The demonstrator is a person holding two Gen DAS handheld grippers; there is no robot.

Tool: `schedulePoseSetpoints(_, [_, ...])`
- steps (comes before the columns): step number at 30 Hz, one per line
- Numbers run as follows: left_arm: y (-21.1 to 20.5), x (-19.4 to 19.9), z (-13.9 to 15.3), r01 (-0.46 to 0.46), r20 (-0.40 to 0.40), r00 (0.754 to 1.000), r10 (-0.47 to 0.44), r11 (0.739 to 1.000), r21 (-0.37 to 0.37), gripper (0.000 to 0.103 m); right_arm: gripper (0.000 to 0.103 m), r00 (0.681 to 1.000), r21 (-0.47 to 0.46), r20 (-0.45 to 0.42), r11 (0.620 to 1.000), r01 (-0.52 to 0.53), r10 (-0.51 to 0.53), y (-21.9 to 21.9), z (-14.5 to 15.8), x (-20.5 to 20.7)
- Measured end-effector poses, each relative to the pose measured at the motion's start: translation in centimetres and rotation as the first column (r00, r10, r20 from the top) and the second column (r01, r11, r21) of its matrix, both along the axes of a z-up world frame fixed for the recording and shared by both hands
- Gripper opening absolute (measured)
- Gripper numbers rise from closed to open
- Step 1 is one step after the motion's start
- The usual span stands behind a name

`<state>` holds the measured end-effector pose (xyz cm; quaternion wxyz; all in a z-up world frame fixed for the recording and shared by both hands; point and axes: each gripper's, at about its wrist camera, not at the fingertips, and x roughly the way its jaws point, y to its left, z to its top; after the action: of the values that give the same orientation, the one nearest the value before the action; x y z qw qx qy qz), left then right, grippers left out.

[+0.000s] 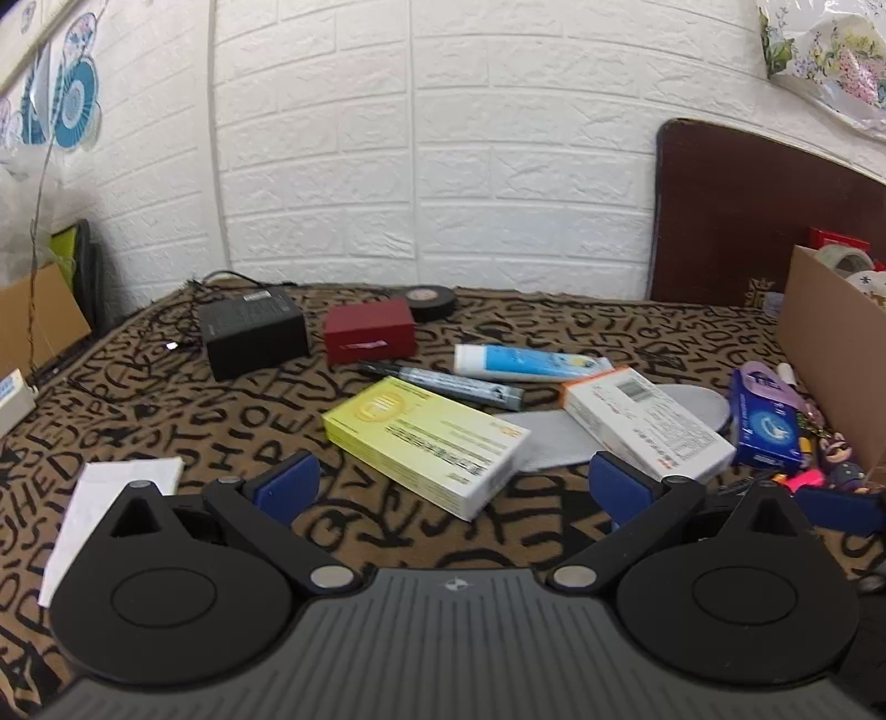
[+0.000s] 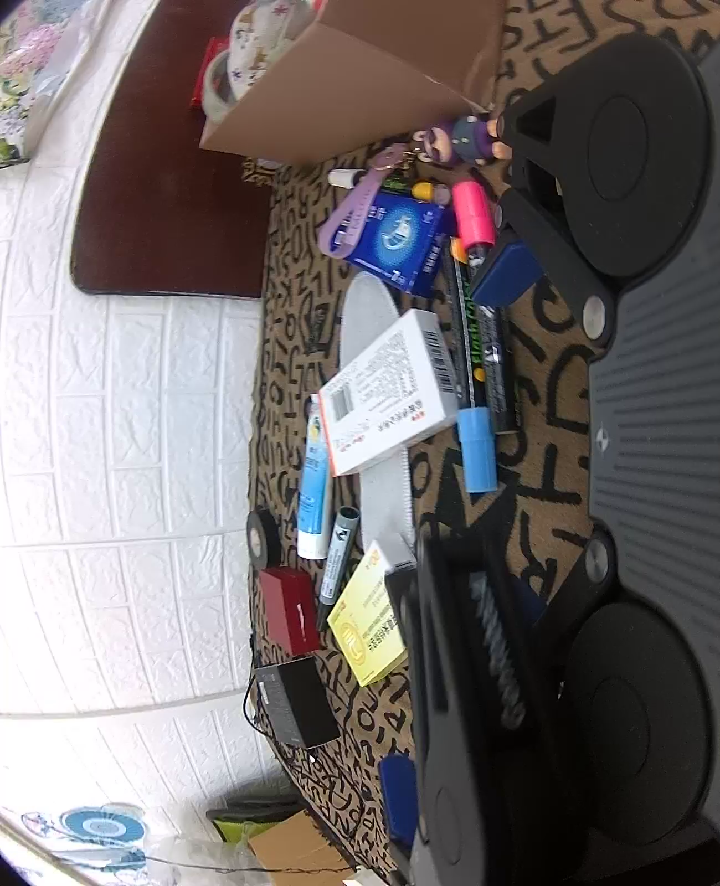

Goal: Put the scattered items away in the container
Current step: 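Move the right gripper toward the markers lying on the table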

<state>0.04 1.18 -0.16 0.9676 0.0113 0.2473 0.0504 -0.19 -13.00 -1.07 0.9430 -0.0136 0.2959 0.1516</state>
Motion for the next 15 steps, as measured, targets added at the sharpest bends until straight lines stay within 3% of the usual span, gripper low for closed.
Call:
schedulePoseSetpoints(5, [2.2, 0.6, 0.0, -0.012, 0.076, 0.997, 0.01, 0.999, 0.033, 0.103, 0.103, 0.997, -0.05, 0.027, 0.997, -0.066, 0.068, -1.0, -0.2, 1.7])
schedulePoseSetpoints(9, [3.1, 2.6, 0.0, -0.006, -0.002, 1.0, 0.006, 0.999, 0.038, 0.103, 0.103, 0.992, -0.084, 0.031, 0.99, -0.116, 0.119, -1.3, -0.6, 4.7])
schedulePoseSetpoints(15, [-0.1, 3.7, -0.8, 0.152, -0.068, 0.987, -0.144, 0.978, 0.146, 0.103, 0.103, 0.985, -0.099, -0.019, 0.98, -0.172, 0.171, -1.6, -1.3, 8.8])
